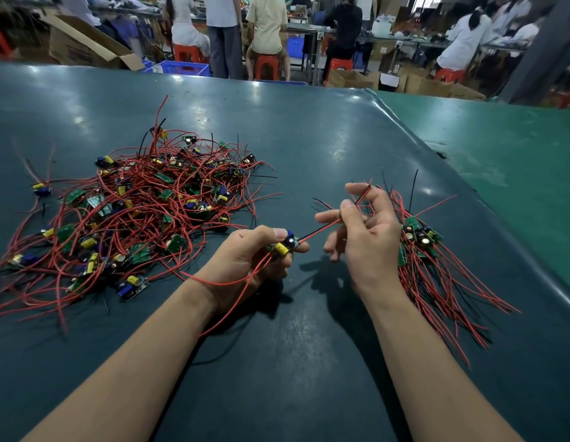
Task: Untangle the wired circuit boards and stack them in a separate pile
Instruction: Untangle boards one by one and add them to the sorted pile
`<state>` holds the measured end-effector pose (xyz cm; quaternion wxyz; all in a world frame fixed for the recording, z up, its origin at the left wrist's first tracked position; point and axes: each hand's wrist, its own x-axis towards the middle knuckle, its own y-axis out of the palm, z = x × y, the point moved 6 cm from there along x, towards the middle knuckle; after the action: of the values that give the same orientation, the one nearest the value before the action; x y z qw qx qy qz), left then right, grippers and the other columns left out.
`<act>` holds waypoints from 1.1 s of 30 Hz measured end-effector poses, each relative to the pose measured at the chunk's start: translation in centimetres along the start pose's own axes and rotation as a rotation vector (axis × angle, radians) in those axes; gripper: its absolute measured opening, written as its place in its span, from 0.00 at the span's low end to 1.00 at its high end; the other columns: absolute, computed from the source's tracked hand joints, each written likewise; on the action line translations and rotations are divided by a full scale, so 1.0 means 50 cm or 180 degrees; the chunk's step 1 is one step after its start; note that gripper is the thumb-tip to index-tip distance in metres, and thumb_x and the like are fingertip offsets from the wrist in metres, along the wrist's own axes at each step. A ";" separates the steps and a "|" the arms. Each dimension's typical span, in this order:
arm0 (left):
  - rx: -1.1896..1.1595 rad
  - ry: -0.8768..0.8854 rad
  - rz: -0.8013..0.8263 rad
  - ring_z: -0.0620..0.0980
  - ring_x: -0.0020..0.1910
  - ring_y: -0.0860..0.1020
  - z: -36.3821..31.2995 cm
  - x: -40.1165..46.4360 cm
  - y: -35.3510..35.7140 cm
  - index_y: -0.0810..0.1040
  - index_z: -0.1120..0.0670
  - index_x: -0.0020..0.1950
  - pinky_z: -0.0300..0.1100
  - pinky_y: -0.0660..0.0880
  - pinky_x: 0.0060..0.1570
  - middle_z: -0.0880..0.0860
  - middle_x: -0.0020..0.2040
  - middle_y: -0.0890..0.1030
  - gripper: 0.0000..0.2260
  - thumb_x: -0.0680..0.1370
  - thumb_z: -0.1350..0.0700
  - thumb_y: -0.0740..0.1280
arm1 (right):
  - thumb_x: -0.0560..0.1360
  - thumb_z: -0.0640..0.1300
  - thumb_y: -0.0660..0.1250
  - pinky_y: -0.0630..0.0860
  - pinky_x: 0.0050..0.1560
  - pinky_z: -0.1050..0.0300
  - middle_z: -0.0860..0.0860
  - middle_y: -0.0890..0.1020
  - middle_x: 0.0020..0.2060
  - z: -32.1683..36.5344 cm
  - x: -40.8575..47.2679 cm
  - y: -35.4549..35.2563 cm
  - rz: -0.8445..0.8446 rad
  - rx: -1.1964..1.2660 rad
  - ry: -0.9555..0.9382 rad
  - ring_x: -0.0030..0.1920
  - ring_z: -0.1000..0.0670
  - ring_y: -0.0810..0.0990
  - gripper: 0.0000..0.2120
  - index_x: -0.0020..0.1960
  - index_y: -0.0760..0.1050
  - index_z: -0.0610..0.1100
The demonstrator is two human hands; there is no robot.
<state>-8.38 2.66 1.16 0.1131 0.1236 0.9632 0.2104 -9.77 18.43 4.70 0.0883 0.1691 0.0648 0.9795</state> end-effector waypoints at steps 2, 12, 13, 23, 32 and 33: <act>0.0015 0.0030 0.0049 0.46 0.25 0.74 0.000 0.001 0.003 0.83 0.64 0.38 0.37 0.72 0.31 0.55 0.30 0.80 0.13 0.69 0.55 0.66 | 0.82 0.37 0.59 0.68 0.19 0.62 0.44 0.85 0.36 0.002 -0.001 -0.005 -0.0077 -0.0027 -0.0059 0.20 0.48 0.74 0.09 0.50 0.72 0.50; 0.0246 0.0106 0.0197 0.45 0.25 0.73 -0.001 0.003 0.001 0.86 0.60 0.37 0.38 0.72 0.33 0.56 0.31 0.79 0.14 0.70 0.53 0.65 | 0.81 0.36 0.58 0.66 0.19 0.64 0.47 0.86 0.43 -0.003 0.002 -0.011 -0.0270 0.0041 -0.0070 0.20 0.49 0.76 0.11 0.47 0.73 0.50; 0.0283 0.0106 0.0218 0.45 0.25 0.72 0.000 0.004 0.001 0.86 0.60 0.39 0.37 0.72 0.33 0.55 0.29 0.78 0.14 0.71 0.53 0.64 | 0.81 0.34 0.58 0.66 0.19 0.64 0.47 0.86 0.44 -0.003 0.001 -0.010 -0.0288 0.0070 -0.0108 0.21 0.49 0.77 0.13 0.45 0.73 0.49; 0.0290 0.0160 0.0111 0.46 0.26 0.73 -0.003 0.003 0.002 0.85 0.61 0.37 0.37 0.70 0.32 0.55 0.30 0.80 0.13 0.70 0.54 0.65 | 0.84 0.37 0.55 0.68 0.18 0.66 0.46 0.86 0.39 -0.019 0.017 -0.039 -0.0714 0.0743 0.0264 0.20 0.50 0.76 0.09 0.55 0.74 0.43; -0.0500 0.0297 0.0137 0.47 0.35 0.80 -0.024 -0.008 0.001 0.84 0.58 0.50 0.36 0.76 0.38 0.55 0.42 0.84 0.13 0.71 0.55 0.65 | 0.79 0.39 0.66 0.70 0.21 0.63 0.48 0.83 0.44 -0.034 -0.012 0.023 0.0174 -0.0056 0.0552 0.25 0.53 0.77 0.08 0.57 0.76 0.49; -0.0622 0.0332 0.0145 0.48 0.37 0.81 -0.027 -0.010 0.000 0.83 0.57 0.51 0.36 0.77 0.38 0.56 0.44 0.84 0.12 0.72 0.56 0.65 | 0.78 0.36 0.68 0.71 0.22 0.62 0.50 0.83 0.42 -0.029 -0.020 0.037 0.0426 -0.0190 0.0346 0.25 0.52 0.78 0.13 0.57 0.77 0.52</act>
<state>-8.28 2.01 2.42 0.0696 0.1227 0.9396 0.3119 -9.59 16.28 3.31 0.0239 0.1169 0.0287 0.9924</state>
